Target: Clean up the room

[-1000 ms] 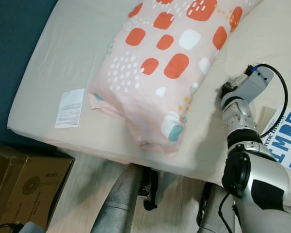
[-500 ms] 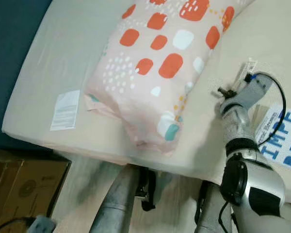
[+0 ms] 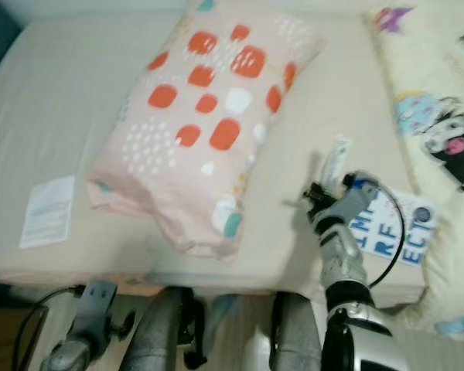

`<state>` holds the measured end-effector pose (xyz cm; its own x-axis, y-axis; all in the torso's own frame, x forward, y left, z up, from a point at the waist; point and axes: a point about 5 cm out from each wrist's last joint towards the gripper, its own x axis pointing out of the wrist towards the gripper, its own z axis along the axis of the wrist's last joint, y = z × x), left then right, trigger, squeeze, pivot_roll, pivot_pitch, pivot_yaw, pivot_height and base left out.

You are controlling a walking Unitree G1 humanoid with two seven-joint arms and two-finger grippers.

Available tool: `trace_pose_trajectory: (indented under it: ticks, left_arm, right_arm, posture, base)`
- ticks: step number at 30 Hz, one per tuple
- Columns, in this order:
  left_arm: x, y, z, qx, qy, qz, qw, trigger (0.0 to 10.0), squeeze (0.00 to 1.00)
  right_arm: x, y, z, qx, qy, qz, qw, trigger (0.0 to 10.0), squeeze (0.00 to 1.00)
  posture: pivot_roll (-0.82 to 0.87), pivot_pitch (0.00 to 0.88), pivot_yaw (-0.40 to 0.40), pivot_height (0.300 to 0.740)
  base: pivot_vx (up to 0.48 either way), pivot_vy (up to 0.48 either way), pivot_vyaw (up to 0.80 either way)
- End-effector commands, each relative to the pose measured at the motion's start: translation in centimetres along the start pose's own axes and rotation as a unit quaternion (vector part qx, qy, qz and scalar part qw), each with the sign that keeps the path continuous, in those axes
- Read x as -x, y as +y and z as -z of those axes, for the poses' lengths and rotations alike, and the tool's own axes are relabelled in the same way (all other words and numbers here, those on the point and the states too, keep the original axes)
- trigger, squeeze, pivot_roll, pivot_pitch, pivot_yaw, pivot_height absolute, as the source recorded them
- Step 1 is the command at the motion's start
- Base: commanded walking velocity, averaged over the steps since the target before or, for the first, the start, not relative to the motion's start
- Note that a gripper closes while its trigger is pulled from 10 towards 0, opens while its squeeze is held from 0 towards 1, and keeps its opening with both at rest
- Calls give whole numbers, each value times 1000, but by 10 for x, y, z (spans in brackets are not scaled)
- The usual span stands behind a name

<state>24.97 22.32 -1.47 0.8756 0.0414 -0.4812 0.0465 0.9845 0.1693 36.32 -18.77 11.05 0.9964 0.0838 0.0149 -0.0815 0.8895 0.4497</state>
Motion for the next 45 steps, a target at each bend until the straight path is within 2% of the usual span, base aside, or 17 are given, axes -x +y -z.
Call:
trace_pose_trajectory:
  ticks: [1,2,3,7,8,11,15,16,18,21,25,28,30,34,38,40,45]
  left_arm:
    - [8,8,27,20,53,-41,998,10000,0]
    - [5,10,24,22,51,-52,997,10000,0]
    - [2,13,22,29,54,-66,996,10000,0]
    - [0,14,21,39,58,-79,994,10000,0]
    - [-2,12,19,60,55,-83,993,10000,0]
    - [-3,10,18,76,54,-86,992,10000,0]
    - [-11,-10,7,133,33,-47,989,10000,0]
    - [-11,-10,7,133,33,-47,989,10000,0]
    - [-13,-27,7,135,43,-9,990,10000,0]
    - [-13,-27,7,135,43,-9,990,10000,0]
    - [1,-47,41,95,123,27,987,10000,0]
    - [9,-49,56,86,156,30,984,10000,0]
    - [9,-49,56,86,156,30,984,10000,0]
    - [28,-48,86,68,216,31,974,10000,0]
    - [33,-47,94,64,231,32,970,10000,0]
    - [39,-44,102,57,247,32,967,10000,0]
    - [39,-43,102,54,250,31,966,10000,0]
  right_arm:
    - [8,4,22,10,41,-13,999,0,0]
    - [8,7,25,14,46,-21,999,0,0]
    - [8,15,30,16,53,-38,998,5490,0]
    - [6,25,35,20,66,-60,996,5922,0]
    - [6,29,38,20,73,-71,995,10000,0]
    - [6,31,40,21,79,-78,994,10000,0]
    - [13,33,58,32,118,-90,988,10000,0]
    - [13,33,58,32,118,-90,988,10000,0]
    - [26,31,81,40,161,-90,982,10000,0]
    - [26,31,81,40,161,-90,982,10000,0]
    - [65,4,126,80,271,-37,958,10000,0]
    - [82,-9,139,95,310,-12,946,10000,0]
    - [82,-9,139,95,310,-12,946,10000,0]
    - [122,-35,161,113,377,35,919,10000,0]
    - [134,-40,167,120,397,44,909,10000,0]
    - [154,-46,177,143,433,50,888,10000,0]
    - [174,-51,187,159,468,57,868,10000,0]
  posture:
    - [-37,218,0,623]
    - [-37,218,0,623]
    - [-53,171,-10,623]
    - [-58,148,-13,623]
    - [-70,120,-13,623]
    - [-73,107,-14,623]
    - [-74,34,-15,638]
    - [-74,34,-15,638]
    - [-78,0,-11,648]
    - [-78,0,-11,648]
    - [-85,0,8,668]
    - [-85,0,12,678]
    - [-85,0,12,678]
    - [-82,0,27,693]
    - [-83,0,33,698]
    - [-92,0,48,708]
    - [-93,0,54,723]
  base:
    - [0,0,0]
    - [0,0,0]
    - [0,0,0]
    - [0,0,0]
    - [0,0,0]
    - [0,0,0]
    - [0,0,0]
    - [0,0,0]
    - [0,0,0]
    - [0,0,0]
    - [0,0,0]
    - [0,0,0]
    - [0,0,0]
    - [0,0,0]
    - [0,0,0]
    - [0,0,0]
    - [0,0,0]
